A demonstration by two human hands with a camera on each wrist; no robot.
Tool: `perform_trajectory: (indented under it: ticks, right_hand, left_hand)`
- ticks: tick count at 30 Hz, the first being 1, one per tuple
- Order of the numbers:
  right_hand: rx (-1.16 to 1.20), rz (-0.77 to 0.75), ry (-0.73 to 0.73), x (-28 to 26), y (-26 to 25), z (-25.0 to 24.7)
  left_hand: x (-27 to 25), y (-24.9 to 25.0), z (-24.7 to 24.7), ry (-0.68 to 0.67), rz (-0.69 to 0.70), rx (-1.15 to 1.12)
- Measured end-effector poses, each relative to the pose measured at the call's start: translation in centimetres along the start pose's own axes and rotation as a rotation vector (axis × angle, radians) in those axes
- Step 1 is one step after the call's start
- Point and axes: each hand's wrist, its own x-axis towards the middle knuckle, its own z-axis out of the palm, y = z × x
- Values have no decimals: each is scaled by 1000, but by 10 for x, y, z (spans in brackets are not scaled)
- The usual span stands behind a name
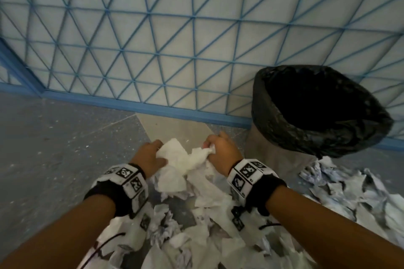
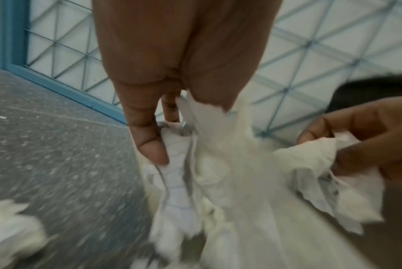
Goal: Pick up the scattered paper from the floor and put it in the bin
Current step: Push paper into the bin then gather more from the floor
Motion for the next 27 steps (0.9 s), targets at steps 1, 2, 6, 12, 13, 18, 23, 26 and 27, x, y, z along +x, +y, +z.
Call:
perform_trajectory:
  ticks: [1, 2, 6, 12, 13, 18, 23, 26, 27]
  right_hand:
    - [19, -45, 38, -2, -13, -13]
    - [35, -94, 87, -3, -24, -28]
    - [142, -263, 323, -13, -59, -118]
    - [33, -203, 703, -28, -14, -236]
    - [-17, -142, 744, -28, 1, -244]
    - [-55, 84, 765, -28, 60, -236]
    - [-296, 172, 199, -17, 83, -207]
    - [-338, 178, 67, -15, 75, -207]
    - [-345, 167, 115, -14, 70, -210]
  left_hand:
    - [-2, 9, -13, 57, -1, -61]
    - [-3, 19, -26, 122, 8, -150]
    - [-19, 85, -77, 365, 166, -487]
    - [-37, 226, -84, 509, 489, -651]
    - [-35, 247, -74, 537, 506, -617]
    - [-25, 309, -9, 522, 496, -318]
    - [-19, 308, 34, -94, 576, 273]
    - [-18, 297, 17, -70, 722, 434]
    - [-18, 293, 5, -5, 754, 357]
